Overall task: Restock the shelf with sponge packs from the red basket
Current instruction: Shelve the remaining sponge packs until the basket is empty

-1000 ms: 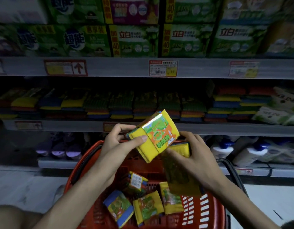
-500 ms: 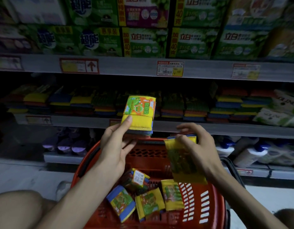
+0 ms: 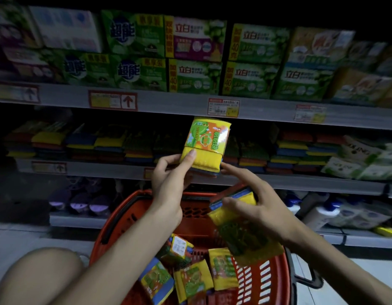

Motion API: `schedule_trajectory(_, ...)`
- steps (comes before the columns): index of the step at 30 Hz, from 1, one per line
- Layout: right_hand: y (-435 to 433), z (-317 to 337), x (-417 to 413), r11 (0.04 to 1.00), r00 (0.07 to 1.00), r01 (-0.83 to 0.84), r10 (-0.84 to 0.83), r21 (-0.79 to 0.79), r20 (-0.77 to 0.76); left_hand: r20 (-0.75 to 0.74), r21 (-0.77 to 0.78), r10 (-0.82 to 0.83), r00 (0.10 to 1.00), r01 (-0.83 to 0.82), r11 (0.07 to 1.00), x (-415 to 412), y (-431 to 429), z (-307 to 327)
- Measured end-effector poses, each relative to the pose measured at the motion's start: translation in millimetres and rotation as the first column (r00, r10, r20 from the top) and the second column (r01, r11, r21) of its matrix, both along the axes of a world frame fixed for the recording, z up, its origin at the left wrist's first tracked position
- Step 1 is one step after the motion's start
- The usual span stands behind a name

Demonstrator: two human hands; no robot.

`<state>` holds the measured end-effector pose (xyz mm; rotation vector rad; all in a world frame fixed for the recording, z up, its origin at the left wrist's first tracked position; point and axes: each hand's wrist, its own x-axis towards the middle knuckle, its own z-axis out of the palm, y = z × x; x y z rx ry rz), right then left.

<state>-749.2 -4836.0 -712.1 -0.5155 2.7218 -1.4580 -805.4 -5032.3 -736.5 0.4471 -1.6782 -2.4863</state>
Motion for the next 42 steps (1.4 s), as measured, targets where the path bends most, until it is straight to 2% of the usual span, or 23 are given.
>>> schedule_trajectory(5,7.7,-7.3,-5.1,0.998,0.998,-0.001,0.005,-0.064,0.056,-0.033,-0.017,-0.026,0.999,0.025,1.0,-5.8,10.8,-3.5)
schedule_trajectory(17,30.0,-26.4,-26.8,0.947,0.994,0.107,-0.104,-0.304,0.026,-0.091,-0.258,-0.09,0.992,0.064,0.964,-12.4,53.2,-0.1)
schedule_trajectory(25,53.3,-29.3,-36.8,0.95,0.99,0.142,-0.141,-0.278,0.023,-0.123,-0.371,-0.192,0.974,0.134,0.919,-11.9,71.1,-3.9)
schedule_trajectory(34,77.6,-25.4,-42.6,0.955,0.984,0.177,-0.18,-0.239,0.01,-0.135,-0.382,-0.24,0.961,0.173,0.908,-22.8,89.1,-4.6)
schedule_trajectory(42,95.2,-26.1,-51.7,0.929,0.974,0.227,-0.219,-0.293,0.06,-0.146,-0.451,-0.183,0.972,0.099,0.887,-36.5,122.4,-8.4)
